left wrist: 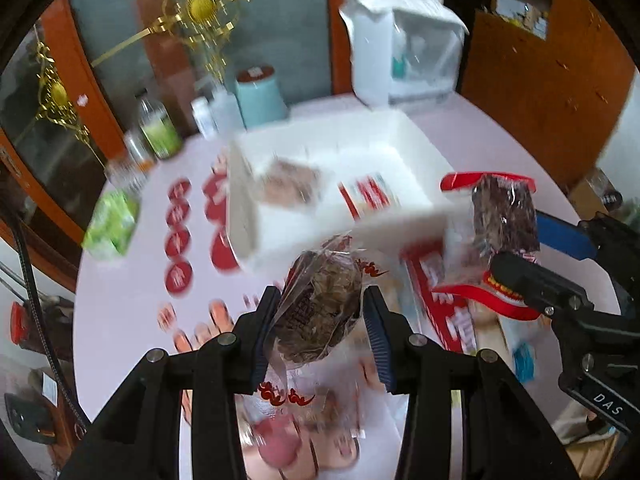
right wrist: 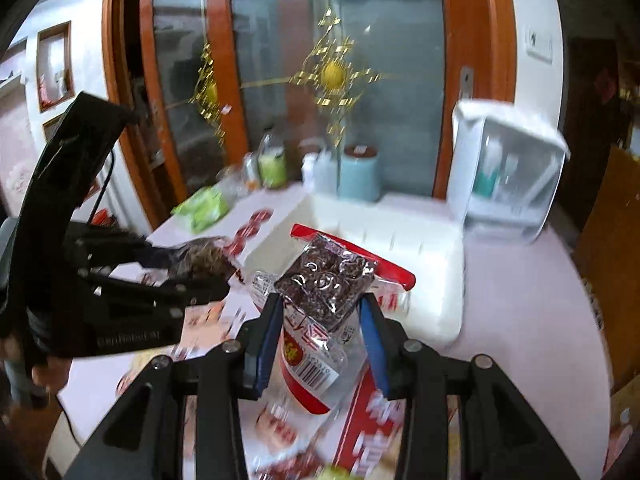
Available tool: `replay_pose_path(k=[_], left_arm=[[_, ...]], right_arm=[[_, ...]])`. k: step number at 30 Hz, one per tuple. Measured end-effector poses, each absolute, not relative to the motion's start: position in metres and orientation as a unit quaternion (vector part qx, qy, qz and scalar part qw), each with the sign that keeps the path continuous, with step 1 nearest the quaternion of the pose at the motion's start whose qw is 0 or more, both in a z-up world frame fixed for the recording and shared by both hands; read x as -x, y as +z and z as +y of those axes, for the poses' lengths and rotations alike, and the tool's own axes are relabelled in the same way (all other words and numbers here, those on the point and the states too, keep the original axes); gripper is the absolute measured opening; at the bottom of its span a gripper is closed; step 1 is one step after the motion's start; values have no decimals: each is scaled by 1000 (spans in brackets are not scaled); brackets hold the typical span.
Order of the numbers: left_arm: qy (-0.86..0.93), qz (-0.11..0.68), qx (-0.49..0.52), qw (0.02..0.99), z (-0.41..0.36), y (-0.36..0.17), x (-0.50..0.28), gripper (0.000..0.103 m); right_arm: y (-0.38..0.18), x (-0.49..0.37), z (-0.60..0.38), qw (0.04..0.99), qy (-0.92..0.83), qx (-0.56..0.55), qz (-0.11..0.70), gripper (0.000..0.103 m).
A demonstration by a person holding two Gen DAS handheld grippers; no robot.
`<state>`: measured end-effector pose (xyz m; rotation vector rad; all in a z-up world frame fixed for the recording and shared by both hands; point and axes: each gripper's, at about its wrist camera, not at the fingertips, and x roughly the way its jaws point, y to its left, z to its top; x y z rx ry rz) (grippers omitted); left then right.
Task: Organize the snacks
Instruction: 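Lift both packs over the white tray and release them inside, then withdraw both tools from the tray toward the remaining snacks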
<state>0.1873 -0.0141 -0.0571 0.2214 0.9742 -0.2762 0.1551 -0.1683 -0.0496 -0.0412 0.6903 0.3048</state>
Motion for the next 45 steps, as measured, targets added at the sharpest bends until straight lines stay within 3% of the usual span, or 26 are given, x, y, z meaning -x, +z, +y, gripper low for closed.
replay_pose_path(k=[8, 23, 25, 26, 27, 31, 45], left_arm=[[-112, 438, -78, 888, -21, -40, -253, 41], [-76, 478, -53, 873, -28, -97, -330, 43], [-68, 484, -47, 871, -27, -102, -337, 52], [-69, 484, -43, 871, -27, -103, -339, 72], [-72, 483, -39, 872, -26, -104, -341, 85], [-61, 479, -44, 875, -25, -104, -343, 86], [-57, 470, -50, 880, -19, -85, -304, 86]], right_arm=[[-50, -225, -176, 936, 101, 9, 338, 41], [-98, -292, -182, 919, 46, 22, 392, 42], [-101, -297, -184, 914, 48, 11, 402, 42], [-103, -298, -186, 913, 50, 5, 405, 43], [-104, -299, -188, 912, 49, -2, 408, 46], [-106, -296, -192, 909, 49, -13, 413, 54], [-93, -259, -183, 911, 58, -9, 409, 54]])
